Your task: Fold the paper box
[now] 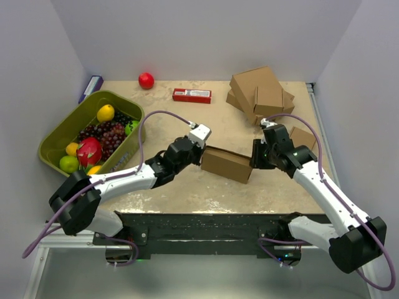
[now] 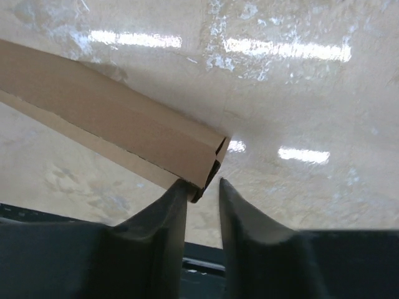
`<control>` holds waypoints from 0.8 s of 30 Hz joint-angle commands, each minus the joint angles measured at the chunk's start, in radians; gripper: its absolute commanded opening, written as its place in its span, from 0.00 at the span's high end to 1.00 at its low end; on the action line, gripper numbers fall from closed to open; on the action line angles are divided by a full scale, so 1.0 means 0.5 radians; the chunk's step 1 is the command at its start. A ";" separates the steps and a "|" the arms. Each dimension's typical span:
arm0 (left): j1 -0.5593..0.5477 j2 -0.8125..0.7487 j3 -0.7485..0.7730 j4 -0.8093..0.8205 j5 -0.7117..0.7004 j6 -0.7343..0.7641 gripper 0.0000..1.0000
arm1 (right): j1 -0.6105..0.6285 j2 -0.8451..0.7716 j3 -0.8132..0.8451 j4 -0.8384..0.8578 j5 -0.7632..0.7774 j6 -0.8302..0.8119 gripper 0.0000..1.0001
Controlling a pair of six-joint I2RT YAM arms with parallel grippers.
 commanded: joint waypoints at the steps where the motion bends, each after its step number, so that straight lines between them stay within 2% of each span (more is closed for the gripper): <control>1: -0.023 0.078 -0.064 -0.294 0.099 0.033 1.00 | 0.013 -0.033 0.172 -0.144 -0.030 0.093 0.47; 2: -0.023 0.072 -0.070 -0.288 0.090 0.036 1.00 | 0.013 -0.040 0.188 -0.135 -0.051 0.112 0.36; 3: -0.023 0.072 -0.076 -0.288 0.092 0.042 1.00 | 0.010 -0.052 0.206 -0.126 -0.064 0.161 0.32; 5: -0.023 0.072 -0.077 -0.288 0.092 0.046 1.00 | -0.005 -0.070 0.234 -0.083 -0.121 0.204 0.25; 8: -0.027 0.078 -0.070 -0.285 0.096 0.049 1.00 | -0.066 -0.110 0.234 -0.031 -0.137 0.271 0.21; 11: -0.023 0.066 -0.092 -0.251 0.099 0.052 1.00 | -0.146 -0.187 0.136 0.104 -0.165 0.388 0.21; 15: -0.023 0.057 -0.119 -0.220 0.102 0.052 1.00 | -0.146 -0.322 -0.084 0.331 -0.150 0.734 0.22; 17: -0.023 0.060 -0.123 -0.214 0.108 0.052 1.00 | -0.146 -0.401 -0.213 0.441 -0.128 0.802 0.23; 24: -0.023 0.078 -0.110 -0.208 0.129 0.052 1.00 | -0.149 -0.481 -0.376 0.454 -0.008 0.916 0.26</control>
